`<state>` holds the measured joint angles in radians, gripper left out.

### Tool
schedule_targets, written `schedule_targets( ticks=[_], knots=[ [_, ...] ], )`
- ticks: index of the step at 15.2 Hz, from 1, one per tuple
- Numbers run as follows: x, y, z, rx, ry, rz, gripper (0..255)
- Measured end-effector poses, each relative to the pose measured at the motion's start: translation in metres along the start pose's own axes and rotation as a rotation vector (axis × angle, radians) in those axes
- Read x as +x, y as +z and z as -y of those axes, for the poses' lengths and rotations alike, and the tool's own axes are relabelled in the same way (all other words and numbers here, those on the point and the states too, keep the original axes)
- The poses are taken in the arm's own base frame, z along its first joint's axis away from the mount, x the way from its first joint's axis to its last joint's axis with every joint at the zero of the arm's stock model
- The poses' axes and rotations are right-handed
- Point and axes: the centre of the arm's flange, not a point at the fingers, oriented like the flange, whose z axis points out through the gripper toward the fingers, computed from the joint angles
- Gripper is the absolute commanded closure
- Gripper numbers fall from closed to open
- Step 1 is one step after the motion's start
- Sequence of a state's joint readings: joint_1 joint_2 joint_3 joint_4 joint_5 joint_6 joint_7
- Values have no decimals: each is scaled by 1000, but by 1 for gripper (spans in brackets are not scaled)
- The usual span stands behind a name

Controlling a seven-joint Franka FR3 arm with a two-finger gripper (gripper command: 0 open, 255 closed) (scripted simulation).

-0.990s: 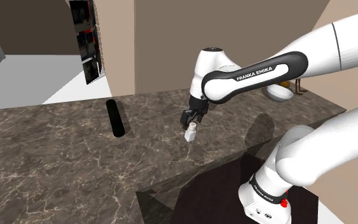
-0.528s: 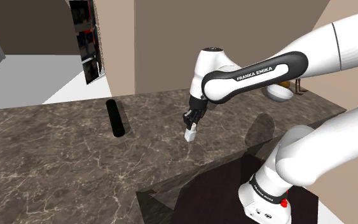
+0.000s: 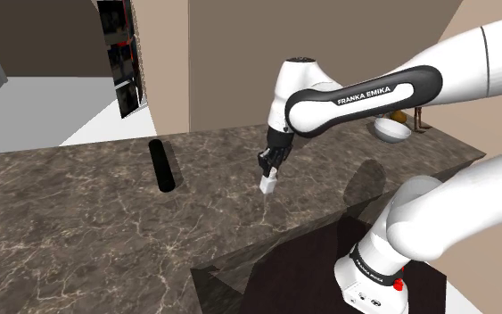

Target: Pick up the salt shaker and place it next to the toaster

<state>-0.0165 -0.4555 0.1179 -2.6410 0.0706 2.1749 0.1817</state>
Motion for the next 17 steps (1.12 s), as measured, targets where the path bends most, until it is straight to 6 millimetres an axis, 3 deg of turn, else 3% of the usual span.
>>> schedule_targets(
  ticks=[17],
  knots=[
    [-1, -90, 1, 0, 0, 0, 255]
  ],
)
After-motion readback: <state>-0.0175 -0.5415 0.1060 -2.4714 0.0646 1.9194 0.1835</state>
